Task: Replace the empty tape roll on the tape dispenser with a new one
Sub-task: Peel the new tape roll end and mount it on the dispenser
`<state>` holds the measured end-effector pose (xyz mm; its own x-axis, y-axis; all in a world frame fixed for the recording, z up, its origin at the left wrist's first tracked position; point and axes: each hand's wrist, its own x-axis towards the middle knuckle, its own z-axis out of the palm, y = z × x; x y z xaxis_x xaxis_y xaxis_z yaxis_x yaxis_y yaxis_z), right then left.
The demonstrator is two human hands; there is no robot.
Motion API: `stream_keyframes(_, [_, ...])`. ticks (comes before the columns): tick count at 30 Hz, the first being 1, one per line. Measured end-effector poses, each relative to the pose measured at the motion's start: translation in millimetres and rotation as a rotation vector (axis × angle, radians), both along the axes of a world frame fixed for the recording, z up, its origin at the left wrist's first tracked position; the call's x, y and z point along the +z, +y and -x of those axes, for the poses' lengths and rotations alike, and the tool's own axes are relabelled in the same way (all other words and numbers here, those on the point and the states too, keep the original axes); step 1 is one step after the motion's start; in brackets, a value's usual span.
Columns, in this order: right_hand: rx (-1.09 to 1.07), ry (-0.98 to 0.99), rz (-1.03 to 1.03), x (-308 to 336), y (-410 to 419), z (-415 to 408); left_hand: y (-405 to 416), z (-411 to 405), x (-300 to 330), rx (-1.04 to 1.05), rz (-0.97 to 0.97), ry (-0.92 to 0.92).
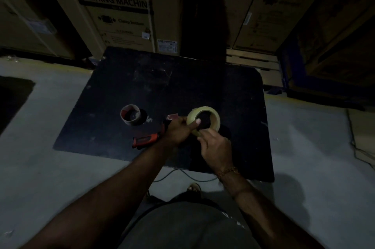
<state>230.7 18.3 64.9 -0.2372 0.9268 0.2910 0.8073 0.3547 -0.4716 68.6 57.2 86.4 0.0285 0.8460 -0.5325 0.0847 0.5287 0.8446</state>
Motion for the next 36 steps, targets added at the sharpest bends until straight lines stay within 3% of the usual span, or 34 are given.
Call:
stream_keyframes(5, [0.057, 0.070, -0.016, 10.4, -0.4, 1.5, -2.0, 15.1, -9.8, -0.012, -0.059, 0.089])
stream_keyframes(10, [-0.155, 0.190, -0.081, 26.3, 8.0, 1.4, -14.8, 29.1, -19.0, -0.072, -0.192, 0.185])
stream_keyframes(14, [-0.182, 0.098, 0.021, 43.7, 26.0, 14.0, -18.2, 34.3, -16.2, -0.095, -0.251, 0.227])
stream_keyframes(19, [-0.181, 0.145, 0.251, 53.5, 34.3, 37.1, -24.6, 35.6, -6.2, -0.035, -0.309, 0.307])
stream_keyframes(24, [-0.216, 0.121, 0.287, 56.8, 34.9, 48.9, -31.5, 41.1, -4.6, -0.027, -0.377, 0.405])
stream_keyframes(32, [-0.223, 0.099, 0.246, 59.5, 30.7, 63.9, -42.6, 48.1, -6.1, 0.002, -0.410, 0.382])
stream_keyframes(36, [-0.273, 0.201, 0.290, 55.7, 30.5, 67.2, -43.8, 49.9, -5.1, -0.008, -0.430, 0.386])
